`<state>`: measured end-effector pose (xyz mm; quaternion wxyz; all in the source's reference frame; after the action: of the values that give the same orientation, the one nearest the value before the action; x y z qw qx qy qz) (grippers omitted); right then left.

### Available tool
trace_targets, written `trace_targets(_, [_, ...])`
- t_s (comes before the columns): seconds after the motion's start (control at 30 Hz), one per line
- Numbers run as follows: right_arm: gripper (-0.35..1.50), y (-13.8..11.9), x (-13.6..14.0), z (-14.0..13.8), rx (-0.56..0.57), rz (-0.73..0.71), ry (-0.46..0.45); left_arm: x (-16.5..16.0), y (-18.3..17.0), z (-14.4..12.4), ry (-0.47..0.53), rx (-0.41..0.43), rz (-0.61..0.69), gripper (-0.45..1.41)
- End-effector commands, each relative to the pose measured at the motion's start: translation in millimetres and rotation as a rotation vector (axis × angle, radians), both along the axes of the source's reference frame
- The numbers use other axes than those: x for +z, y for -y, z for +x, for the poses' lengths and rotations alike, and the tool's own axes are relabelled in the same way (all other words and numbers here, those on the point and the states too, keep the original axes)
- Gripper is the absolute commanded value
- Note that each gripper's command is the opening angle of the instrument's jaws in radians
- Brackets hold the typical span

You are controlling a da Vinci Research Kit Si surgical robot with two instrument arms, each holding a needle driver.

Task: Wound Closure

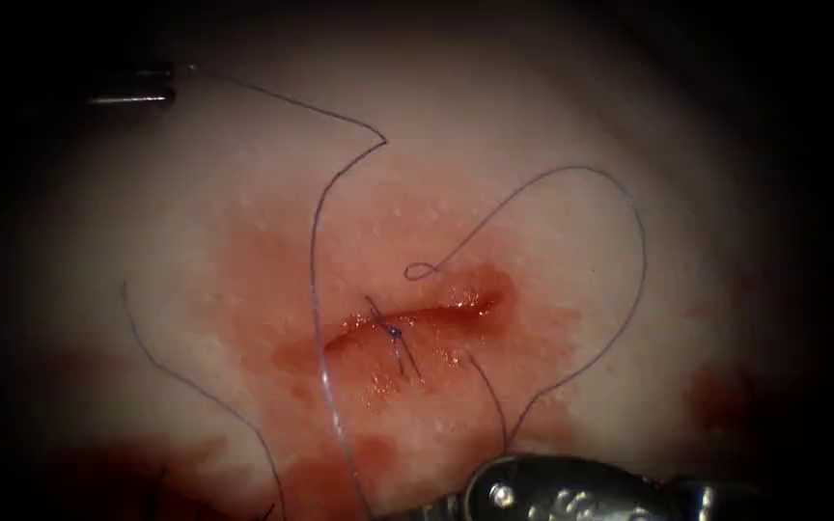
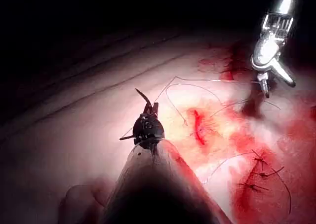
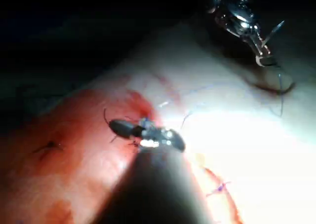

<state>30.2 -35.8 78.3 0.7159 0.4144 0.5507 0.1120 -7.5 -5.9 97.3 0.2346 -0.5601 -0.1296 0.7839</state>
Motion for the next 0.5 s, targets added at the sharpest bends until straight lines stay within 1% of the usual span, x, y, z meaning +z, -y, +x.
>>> trace_targets(0.03, [1.4,-1.5,1.1,-1.6,0.018,-0.037,0.028,0.6,-0.2,-0.4,0.004,0.003,-0.002,-0.45])
trace_targets(0.1, [1.4,-2.7,1.5,-3.9,0.02,-0.08,0.06,0.8,-0.4,-0.1,0.006,0.004,0.003,-0.45])
trace_targets(0.17, [1.4,-3.6,1.8,-5.9,0.03,-0.106,0.072,1.1,-0.5,0.1,0.002,-0.001,0.006,-0.45])
trace_targets(0.2, [1.35,-4.1,2.0,-7.1,0.041,-0.118,0.074,1.2,-0.5,0.2,0.0,-0.002,0.005,-0.45])
trace_targets(0.27, [1.21,-4.8,2.3,-8.6,0.057,-0.14,0.077,1.5,-0.6,0.3,-0.002,-0.005,0.009,-0.45])
trace_targets(0.3, [1.11,-5.2,2.7,-9.3,0.066,-0.155,0.082,1.6,-0.5,0.3,-0.002,-0.005,0.008,-0.45])
trace_targets(0.47, [1.08,-6.5,4.8,-10.7,0.036,-0.196,0.059,2.2,-0.6,0.5,-0.01,-0.009,0.009,-0.45])
trace_targets(0.5, [1.08,-6.8,6.1,-10.9,0.04,-0.218,0.057,2.4,-0.7,0.7,-0.019,-0.015,0.007,-0.45])
